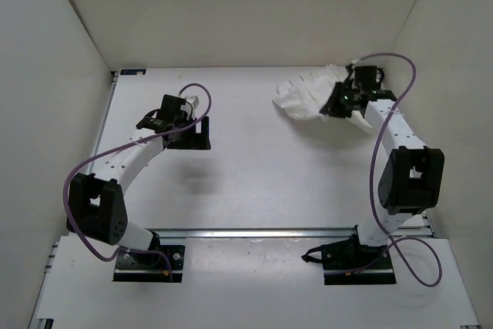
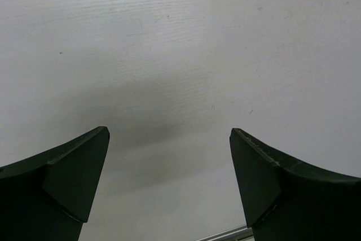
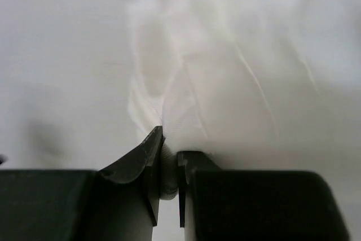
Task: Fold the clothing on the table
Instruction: Move the skirt to the center of the board, then flatten the skirt out
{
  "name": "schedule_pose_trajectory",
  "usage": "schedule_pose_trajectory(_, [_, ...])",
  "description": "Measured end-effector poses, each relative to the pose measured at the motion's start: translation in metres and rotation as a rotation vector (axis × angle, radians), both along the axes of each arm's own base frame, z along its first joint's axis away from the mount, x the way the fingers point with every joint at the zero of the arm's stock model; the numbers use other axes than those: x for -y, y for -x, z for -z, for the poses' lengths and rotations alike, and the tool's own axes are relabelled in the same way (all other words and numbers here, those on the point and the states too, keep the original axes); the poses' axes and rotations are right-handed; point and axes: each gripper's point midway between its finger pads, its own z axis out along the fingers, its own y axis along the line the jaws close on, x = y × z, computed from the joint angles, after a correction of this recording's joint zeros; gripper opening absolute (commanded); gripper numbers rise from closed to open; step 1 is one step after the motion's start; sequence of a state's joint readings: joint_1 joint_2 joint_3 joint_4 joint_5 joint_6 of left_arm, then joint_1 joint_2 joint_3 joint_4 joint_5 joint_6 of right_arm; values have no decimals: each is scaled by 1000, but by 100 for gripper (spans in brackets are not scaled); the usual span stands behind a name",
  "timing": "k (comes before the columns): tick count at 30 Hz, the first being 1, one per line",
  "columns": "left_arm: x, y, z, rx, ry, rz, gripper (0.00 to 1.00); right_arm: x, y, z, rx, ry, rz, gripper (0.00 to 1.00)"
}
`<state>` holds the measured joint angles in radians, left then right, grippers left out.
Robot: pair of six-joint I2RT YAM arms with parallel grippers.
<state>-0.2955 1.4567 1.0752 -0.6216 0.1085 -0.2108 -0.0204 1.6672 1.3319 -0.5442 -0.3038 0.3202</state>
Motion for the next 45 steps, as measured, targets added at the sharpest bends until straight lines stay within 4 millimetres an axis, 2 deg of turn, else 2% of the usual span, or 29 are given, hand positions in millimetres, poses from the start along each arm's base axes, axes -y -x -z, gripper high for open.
schedule_pose_trajectory(3, [-5, -5, -4, 9, 14, -29, 99, -74, -27, -78, 181, -94, -216, 0])
schedule_pose_trajectory(5, [-8, -8, -8, 17, 19, -47, 99, -135, -39, -148, 337, -157, -389, 0])
schedule_pose_trajectory(6, [-10, -10, -11, 24, 22, -59, 99, -161, -37, -181, 406, -187, -463, 0])
schedule_pose_trajectory(7, [-13, -12, -15, 36, 26, -71, 99, -187, -31, -216, 488, -217, -536, 0])
schedule_pose_trajectory(9, [-19, -13, -25, 62, 35, -93, 98, -222, -4, -265, 605, -275, -653, 1])
schedule_pose_trajectory(10, [-21, -13, -31, 80, 43, -104, 98, -231, 13, -281, 648, -304, -696, 0])
schedule_pose_trajectory(11, [-23, -14, -38, 98, 49, -112, 99, -232, 29, -287, 666, -326, -719, 1])
schedule_pose_trajectory(13, [-25, -17, -54, 140, 64, -121, 98, -218, 48, -278, 653, -366, -710, 0])
schedule_pose_trajectory(15, [-26, -20, -66, 174, 77, -126, 99, -192, 54, -241, 601, -396, -638, 0])
schedule_pose_trajectory(16, [-25, -20, -70, 188, 84, -123, 98, -178, 54, -214, 568, -412, -589, 0])
schedule_pose_trajectory(18, [-23, -20, -73, 198, 93, -118, 99, -151, 56, -140, 423, -444, -470, 0])
schedule_pose_trajectory(19, [-22, -20, -74, 198, 98, -113, 99, -134, 60, -84, 305, -459, -380, 0])
schedule_pose_trajectory(20, [-21, -20, -74, 198, 102, -110, 98, -123, 70, -40, 193, -473, -310, 0])
schedule_pose_trajectory(22, [-19, -18, -71, 191, 108, -99, 99, -110, 96, 20, 25, -486, -217, 0])
schedule_pose_trajectory(24, [-16, -16, -67, 183, 113, -90, 99, -106, 122, 52, -82, -495, -172, 2])
schedule_pose_trajectory(26, [-13, -15, -62, 173, 117, -81, 99, -106, 130, 59, -101, -500, -164, 14])
schedule_pose_trajectory(29, [-4, -16, -53, 152, 127, -53, 99, -104, 126, 50, -57, -510, -166, 44])
schedule_pose_trajectory(30, [1, -16, -50, 145, 132, -40, 99, -102, 124, 47, -38, -507, -168, 49])
schedule_pose_trajectory(32, [10, -15, -45, 129, 142, -12, 98, -93, 119, 39, 4, -497, -152, 71])
schedule_pose_trajectory(33, [15, -14, -43, 121, 150, 4, 99, -88, 117, 35, 27, -486, -146, 74])
schedule_pose_trajectory(35, [25, -9, -43, 111, 168, 39, 98, -74, 112, 27, 65, -452, -126, 91])
schedule_pose_trajectory(41, [65, 13, -45, 83, 241, 167, 99, -37, 92, -3, 171, -247, -111, 97])
schedule_pose_trajectory(45, [98, 48, -36, 17, 329, 260, 99, -40, 93, -8, 195, -108, -198, 96])
